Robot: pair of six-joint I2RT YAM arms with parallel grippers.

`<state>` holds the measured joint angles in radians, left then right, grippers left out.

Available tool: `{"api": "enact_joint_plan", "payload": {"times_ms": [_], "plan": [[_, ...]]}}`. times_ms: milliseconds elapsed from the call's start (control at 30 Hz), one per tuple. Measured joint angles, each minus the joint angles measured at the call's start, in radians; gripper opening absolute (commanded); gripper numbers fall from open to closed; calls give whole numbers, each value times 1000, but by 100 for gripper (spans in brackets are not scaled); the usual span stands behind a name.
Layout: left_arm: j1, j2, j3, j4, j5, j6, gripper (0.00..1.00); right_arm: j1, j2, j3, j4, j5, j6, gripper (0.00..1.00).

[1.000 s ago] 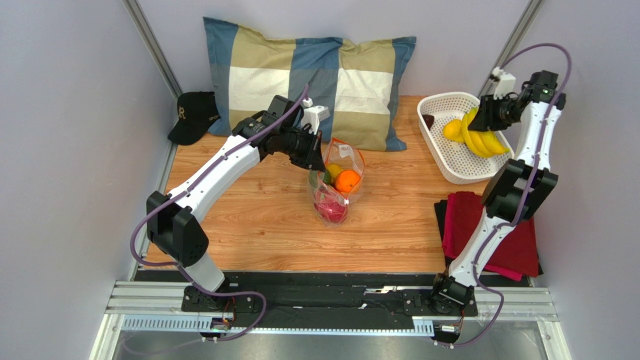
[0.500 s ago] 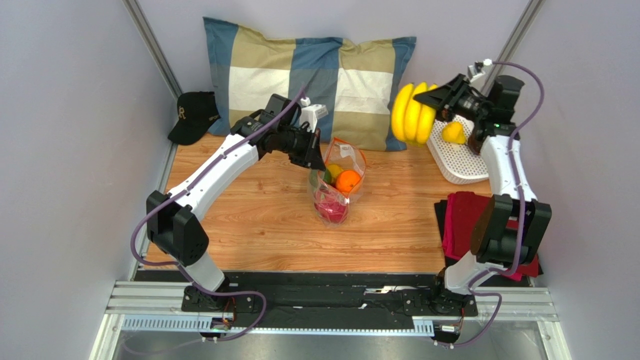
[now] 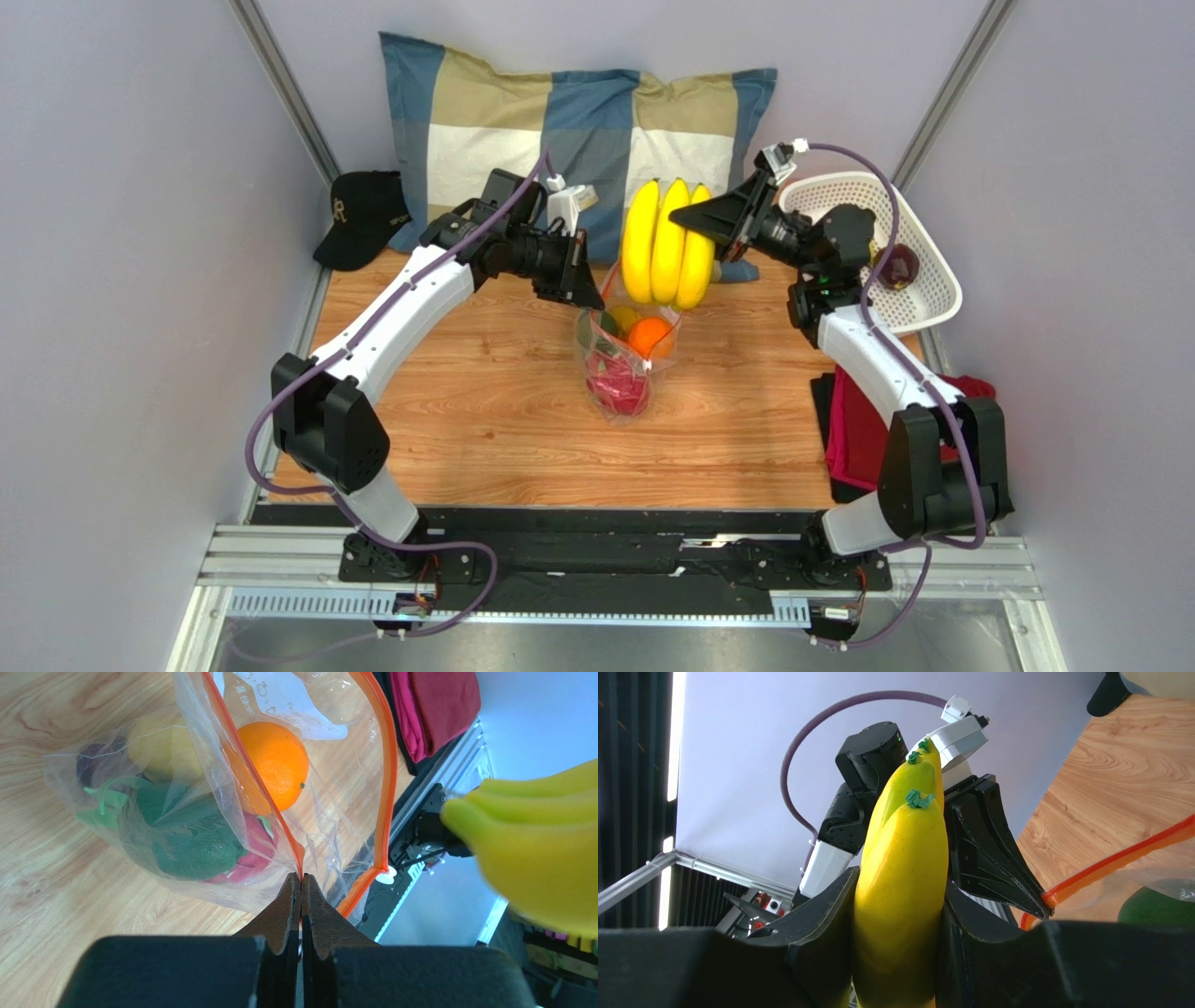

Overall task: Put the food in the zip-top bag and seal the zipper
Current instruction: Place the fake fruit in the zipper food storage bag.

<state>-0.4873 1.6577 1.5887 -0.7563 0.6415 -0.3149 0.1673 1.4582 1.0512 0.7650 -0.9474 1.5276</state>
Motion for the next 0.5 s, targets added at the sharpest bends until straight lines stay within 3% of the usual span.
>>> {"api": "enact_joint_plan", "payload": {"times_ms": [500], "plan": [[6, 0, -15, 27, 35, -23, 0, 85, 145, -175, 331, 111, -52, 0]]}}
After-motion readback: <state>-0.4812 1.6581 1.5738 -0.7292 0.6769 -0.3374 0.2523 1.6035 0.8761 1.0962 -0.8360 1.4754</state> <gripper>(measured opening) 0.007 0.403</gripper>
